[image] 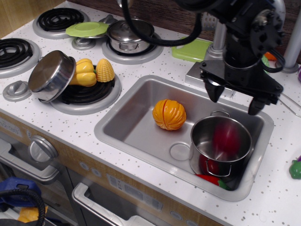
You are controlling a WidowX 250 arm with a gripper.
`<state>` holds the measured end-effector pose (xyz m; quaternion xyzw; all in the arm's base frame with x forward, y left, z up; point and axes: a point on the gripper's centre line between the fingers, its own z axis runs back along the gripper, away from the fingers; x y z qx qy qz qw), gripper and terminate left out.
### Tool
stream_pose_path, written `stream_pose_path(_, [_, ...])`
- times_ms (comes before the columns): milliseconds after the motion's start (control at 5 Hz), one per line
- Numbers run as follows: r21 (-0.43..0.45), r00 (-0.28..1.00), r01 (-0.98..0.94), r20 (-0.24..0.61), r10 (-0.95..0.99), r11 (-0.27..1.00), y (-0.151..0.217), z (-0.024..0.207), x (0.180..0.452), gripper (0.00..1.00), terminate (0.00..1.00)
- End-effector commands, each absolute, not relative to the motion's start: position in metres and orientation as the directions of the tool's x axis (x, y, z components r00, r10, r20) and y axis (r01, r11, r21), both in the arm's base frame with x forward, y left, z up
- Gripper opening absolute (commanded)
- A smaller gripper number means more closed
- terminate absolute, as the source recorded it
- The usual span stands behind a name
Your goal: Put sweet potato in pot which is in sink
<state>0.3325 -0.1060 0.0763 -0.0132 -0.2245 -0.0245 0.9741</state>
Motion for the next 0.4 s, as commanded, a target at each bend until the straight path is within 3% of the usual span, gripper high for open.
stream_pose_path(0, [-0.025,0.883,0.053,0.468,-0.035,0.998,-0.1062,0.0871,0.3366,1.00,0.00])
stream_pose_path(200, [-0.025,0.883,0.053,0.468,-0.035,0.998,-0.1062,0.0871,0.3366,1.00,1.00])
